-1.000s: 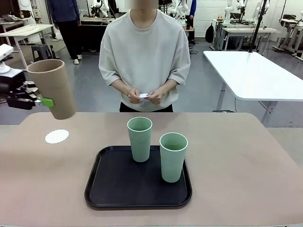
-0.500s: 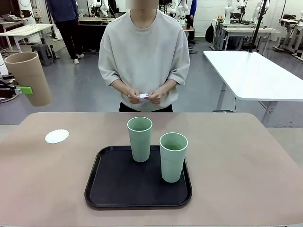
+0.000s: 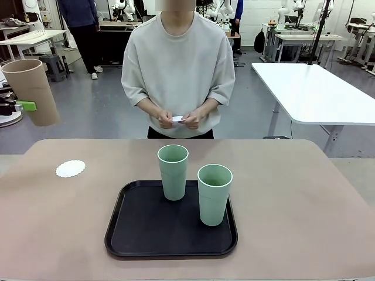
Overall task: Place coasters on the table and set cups on them.
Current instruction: Pick up one Reusable plastic cup and place it on a coaster set by the human.
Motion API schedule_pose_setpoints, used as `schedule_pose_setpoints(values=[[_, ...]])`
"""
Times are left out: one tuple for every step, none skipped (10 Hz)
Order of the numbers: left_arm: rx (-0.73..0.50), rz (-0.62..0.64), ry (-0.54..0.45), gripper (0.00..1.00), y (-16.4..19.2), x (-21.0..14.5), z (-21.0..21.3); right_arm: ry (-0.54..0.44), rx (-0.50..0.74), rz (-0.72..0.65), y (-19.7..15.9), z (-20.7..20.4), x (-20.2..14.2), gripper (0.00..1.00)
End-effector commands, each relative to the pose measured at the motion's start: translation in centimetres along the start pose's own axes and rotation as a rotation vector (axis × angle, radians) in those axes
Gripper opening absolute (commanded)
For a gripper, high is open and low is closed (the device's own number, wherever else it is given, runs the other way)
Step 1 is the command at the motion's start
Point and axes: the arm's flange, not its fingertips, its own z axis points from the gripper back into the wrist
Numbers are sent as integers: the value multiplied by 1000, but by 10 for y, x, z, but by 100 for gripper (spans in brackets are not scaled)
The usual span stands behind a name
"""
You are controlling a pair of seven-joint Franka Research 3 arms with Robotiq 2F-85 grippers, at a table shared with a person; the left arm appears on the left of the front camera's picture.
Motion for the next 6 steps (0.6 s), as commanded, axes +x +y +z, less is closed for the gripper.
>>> schedule_pose_setpoints(values=[[-16, -12, -19, 84, 1, -5, 2, -1, 8, 2, 0, 1, -1, 100], [-16, -12, -19, 84, 1, -5, 2, -1, 8, 2, 0, 1, -1, 100], [-16, -12, -19, 84, 1, -5, 2, -1, 8, 2, 0, 1, -1, 100], [-16, -12, -19, 84, 1, -5, 2, -1, 8, 2, 0, 1, -1, 100], [-6, 7, -5, 84, 0, -7, -1, -1, 8, 2, 0, 1, -1, 100], [-30, 4, -15, 84, 19, -19, 2, -1, 8, 2, 0, 1, -1, 100]])
